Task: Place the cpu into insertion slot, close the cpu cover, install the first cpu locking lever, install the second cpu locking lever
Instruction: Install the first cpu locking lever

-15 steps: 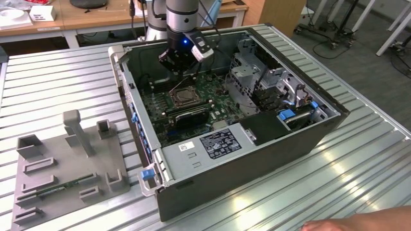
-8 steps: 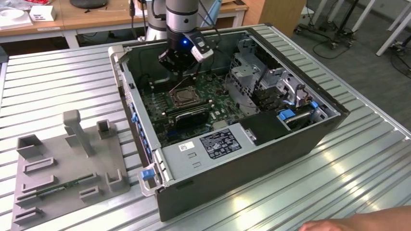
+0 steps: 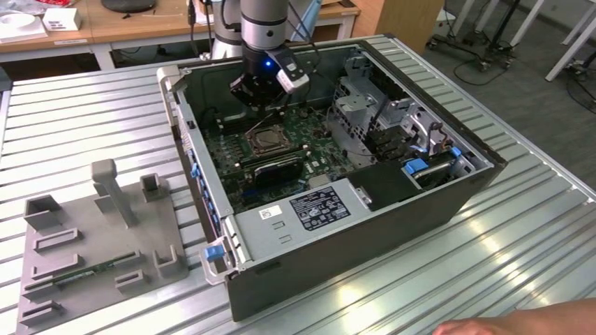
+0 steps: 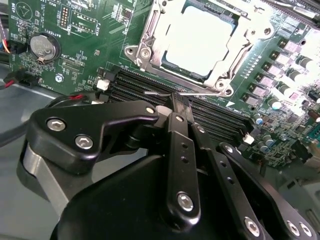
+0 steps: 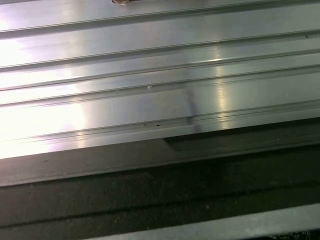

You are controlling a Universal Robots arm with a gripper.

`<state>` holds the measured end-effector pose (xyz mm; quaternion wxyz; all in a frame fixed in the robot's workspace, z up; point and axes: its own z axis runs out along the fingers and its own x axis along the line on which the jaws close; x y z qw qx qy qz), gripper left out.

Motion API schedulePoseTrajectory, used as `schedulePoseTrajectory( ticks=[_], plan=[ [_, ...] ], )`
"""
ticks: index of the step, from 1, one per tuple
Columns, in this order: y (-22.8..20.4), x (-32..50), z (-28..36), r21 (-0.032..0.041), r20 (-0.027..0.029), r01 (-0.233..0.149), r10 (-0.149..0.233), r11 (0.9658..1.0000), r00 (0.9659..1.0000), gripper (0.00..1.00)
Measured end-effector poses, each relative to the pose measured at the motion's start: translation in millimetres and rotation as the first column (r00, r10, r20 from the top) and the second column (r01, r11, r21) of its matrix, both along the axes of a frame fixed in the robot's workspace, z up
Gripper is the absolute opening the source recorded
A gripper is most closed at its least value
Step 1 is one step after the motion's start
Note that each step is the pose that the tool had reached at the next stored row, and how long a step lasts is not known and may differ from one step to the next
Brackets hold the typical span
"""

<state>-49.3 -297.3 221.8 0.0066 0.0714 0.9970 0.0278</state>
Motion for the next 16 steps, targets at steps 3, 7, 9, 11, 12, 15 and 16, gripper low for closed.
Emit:
schedulePoseTrajectory(
  ticks=[3, 7, 9, 11, 12, 15, 16],
  plan=[
    [-0.1, 0.3, -1.9, 0.0001, -0.0001, 0.005, -0.005, 1.0, 1.0, 0.11],
    [-0.1, 1.3, -4.4, 0.0004, -0.0001, 0.009, -0.009, 1.0, 1.0, 0.11],
    [-0.1, 2.2, -5.6, 0.0005, -0.0001, 0.01, -0.01, 0.9999, 0.9999, 0.11],
    [-0.1, 3.0, -6.6, 0.0006, 0.0, 0.012, -0.012, 0.9999, 0.9999, 0.11],
    [-0.1, 3.3, -6.8, 0.0005, -0.0001, 0.012, -0.012, 0.9999, 0.9999, 0.11],
    [-0.1, 3.3, -6.9, 0.0006, -0.0001, 0.012, -0.012, 0.9999, 0.9999, 0.11],
    [0.0, 3.4, -7.0, 0.0007, 0.0, 0.012, -0.012, 0.9999, 0.9999, 0.11]
  ],
)
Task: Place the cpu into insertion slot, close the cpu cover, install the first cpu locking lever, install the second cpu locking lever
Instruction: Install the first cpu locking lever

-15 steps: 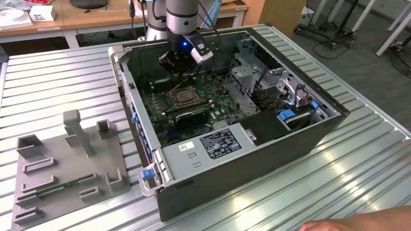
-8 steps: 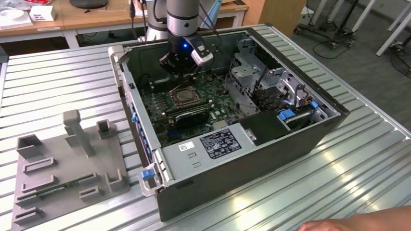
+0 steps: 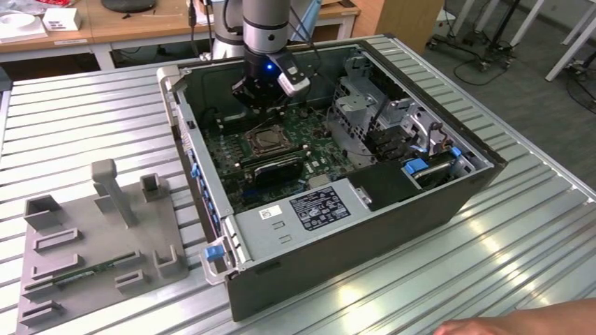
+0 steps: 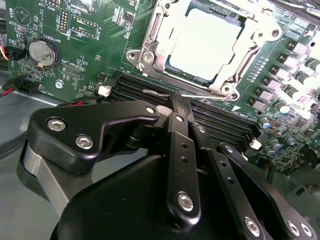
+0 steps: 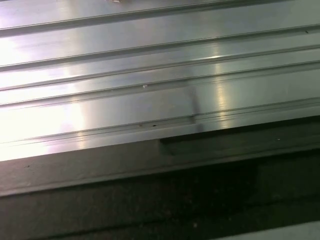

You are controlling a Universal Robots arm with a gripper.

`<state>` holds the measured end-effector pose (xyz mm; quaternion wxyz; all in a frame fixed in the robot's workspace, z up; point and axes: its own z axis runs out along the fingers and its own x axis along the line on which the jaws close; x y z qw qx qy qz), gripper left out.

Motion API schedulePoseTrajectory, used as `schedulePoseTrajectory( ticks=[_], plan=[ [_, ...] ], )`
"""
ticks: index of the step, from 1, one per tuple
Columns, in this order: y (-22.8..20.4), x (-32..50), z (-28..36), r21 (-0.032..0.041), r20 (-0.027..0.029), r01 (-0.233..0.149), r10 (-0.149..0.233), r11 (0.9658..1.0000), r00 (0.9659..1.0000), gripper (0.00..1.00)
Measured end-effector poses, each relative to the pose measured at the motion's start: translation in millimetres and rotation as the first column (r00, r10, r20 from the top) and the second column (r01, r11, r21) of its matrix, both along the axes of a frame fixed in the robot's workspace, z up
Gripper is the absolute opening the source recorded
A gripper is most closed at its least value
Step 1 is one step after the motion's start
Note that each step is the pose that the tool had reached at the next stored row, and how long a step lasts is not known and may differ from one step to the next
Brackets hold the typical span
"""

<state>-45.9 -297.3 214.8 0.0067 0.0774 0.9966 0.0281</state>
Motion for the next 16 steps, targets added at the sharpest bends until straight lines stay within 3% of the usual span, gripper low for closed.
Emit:
schedulePoseTrajectory(
  ticks=[7, 16],
  plan=[
    [0.0, -0.2, -2.4, 0.0031, 0.0, 0.0, 0.0, 1.0, 1.0, 0.11],
    [0.0, 0.3, -10.4, 0.0029, -0.0001, 0.0, 0.0, 1.0, 1.0, 0.11]
  ],
)
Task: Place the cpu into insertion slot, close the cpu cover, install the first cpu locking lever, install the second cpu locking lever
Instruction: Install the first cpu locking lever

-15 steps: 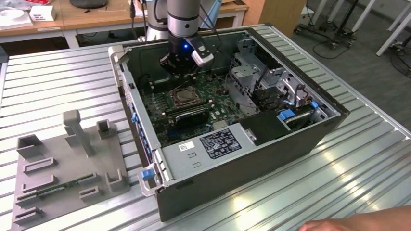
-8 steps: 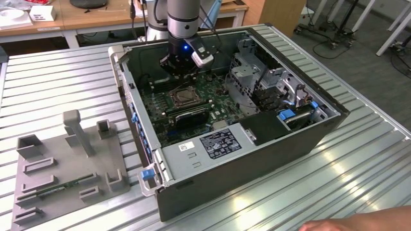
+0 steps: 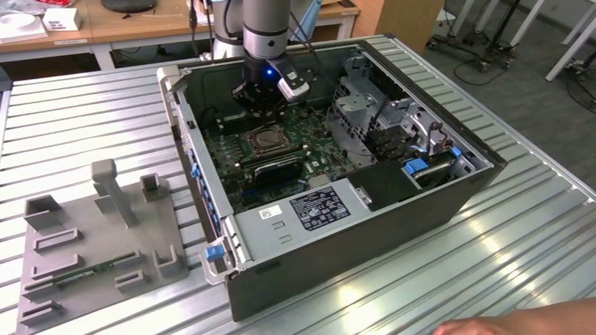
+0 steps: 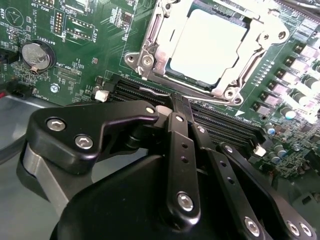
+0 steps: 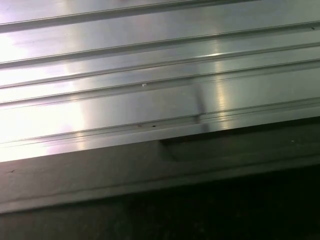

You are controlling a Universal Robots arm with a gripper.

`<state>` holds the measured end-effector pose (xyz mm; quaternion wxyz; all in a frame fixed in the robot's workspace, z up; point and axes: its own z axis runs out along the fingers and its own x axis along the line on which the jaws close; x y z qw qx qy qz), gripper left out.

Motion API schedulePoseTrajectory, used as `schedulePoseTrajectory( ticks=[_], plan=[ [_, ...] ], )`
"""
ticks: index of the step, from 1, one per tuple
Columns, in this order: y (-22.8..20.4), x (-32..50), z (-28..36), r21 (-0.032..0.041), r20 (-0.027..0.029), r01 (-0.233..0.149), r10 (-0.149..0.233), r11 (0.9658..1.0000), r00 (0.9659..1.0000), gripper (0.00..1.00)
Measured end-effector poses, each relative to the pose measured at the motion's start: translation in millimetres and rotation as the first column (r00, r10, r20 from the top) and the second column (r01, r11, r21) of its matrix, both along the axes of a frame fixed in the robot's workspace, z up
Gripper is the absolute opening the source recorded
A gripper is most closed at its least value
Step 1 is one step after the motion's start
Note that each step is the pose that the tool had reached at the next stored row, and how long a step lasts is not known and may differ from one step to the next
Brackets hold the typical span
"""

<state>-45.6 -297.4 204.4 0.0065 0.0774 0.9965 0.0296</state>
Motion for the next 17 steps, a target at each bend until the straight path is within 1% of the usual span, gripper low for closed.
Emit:
schedulePoseTrajectory(
  ticks=[7, 12, 17],
  plan=[
    [0.0, 1.7, -3.5, 0.0, 0.0001, 0.0, 0.0, 1.0, 1.0, 0.11],
    [-0.1, 1.9, -3.8, 0.0001, 0.0001, 0.0, 0.0, 1.0, 1.0, 0.11],
    [-1.3, 2.7, -3.9, 0.0002, 0.0002, 0.0, 0.0, 1.0, 1.0, 0.11]
  ],
)
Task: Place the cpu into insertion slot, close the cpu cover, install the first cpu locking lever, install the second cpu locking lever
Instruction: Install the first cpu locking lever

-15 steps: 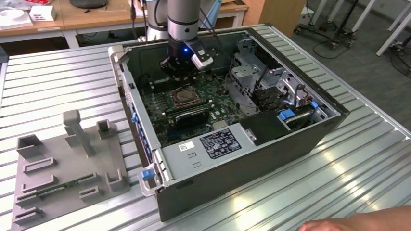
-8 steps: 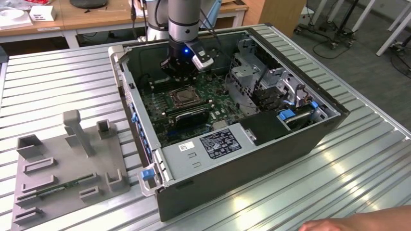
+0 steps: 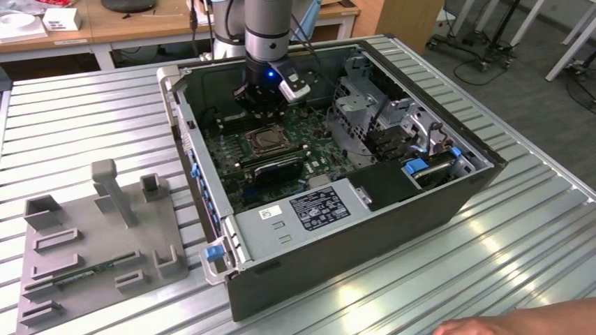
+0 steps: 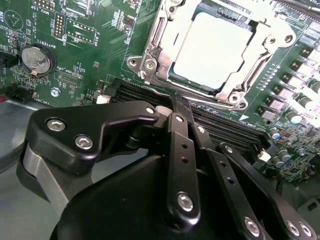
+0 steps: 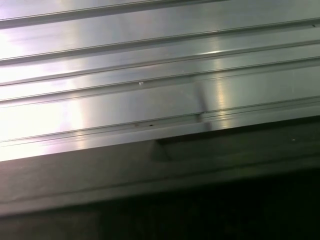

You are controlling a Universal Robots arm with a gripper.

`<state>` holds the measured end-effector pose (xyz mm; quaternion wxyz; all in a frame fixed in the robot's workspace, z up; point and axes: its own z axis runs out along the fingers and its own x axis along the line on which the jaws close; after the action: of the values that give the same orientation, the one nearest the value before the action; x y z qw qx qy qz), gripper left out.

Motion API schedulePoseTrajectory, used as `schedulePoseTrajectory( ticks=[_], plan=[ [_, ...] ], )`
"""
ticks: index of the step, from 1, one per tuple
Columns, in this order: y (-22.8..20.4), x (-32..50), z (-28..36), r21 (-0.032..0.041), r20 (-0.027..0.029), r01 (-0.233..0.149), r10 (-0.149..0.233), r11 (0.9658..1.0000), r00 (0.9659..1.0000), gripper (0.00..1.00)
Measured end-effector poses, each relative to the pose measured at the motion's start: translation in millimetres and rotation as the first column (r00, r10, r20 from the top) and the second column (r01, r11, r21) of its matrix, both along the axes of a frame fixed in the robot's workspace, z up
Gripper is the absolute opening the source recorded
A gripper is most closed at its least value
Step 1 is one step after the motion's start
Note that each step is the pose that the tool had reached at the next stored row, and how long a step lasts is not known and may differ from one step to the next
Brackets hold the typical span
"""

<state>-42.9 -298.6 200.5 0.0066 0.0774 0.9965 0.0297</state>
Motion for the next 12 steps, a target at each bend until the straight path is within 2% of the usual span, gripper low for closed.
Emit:
schedulePoseTrajectory(
  ticks=[12],
  plan=[
    [-0.2, -2.1, 0.0, 0.0015, 0.0, 0.0, 0.0, 1.0, 1.0, 0.11]
  ],
)
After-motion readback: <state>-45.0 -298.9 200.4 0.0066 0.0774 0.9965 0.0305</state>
